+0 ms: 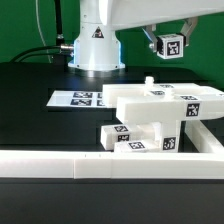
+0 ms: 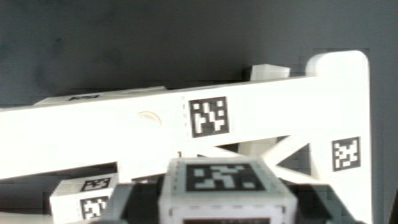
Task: Assemble chair
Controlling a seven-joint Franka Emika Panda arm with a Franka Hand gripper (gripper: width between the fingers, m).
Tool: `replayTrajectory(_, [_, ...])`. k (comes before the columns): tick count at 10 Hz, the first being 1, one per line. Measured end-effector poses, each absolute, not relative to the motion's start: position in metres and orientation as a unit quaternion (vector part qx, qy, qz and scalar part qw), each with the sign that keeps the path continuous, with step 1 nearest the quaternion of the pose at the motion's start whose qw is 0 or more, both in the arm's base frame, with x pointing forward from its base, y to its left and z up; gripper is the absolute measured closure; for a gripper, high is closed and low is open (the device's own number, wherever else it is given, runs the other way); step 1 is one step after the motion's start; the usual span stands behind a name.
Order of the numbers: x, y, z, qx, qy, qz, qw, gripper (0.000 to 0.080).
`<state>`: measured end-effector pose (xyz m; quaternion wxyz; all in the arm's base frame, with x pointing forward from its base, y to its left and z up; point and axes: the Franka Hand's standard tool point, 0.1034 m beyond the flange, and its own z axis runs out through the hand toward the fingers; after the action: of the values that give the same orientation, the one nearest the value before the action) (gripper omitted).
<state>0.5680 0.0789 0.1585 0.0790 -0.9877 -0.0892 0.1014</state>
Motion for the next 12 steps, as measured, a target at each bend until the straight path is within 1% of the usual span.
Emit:
replayTrajectory(2, [0.568, 0.078, 0.157, -0.987, -0.091, 0.102, 0.079, 0.0517])
replayTrajectory(3, [0.574, 0.077, 0.155, -0.985, -0.122, 0.1, 0.073, 0.0517])
replayTrajectory(5, [0.599, 0.076, 0.152, -0.979, -0.172, 0.086, 0.064, 0.0517])
replayTrajectory(8, [0.597, 0.075, 0.15, -0.979, -0.169, 0.089, 0.064, 0.0517])
replayTrajectory(9, [0.599, 0.073, 0.149, -0.975, -0.2, 0.084, 0.057, 0.0517])
replayTrajectory(10, [0.605, 0.071, 0.145, -0.966, -0.244, 0.073, 0.043, 0.0517])
replayTrajectory(12, [0.618, 0.07, 0.133, -0.951, -0.298, 0.076, 0.038, 0.0517])
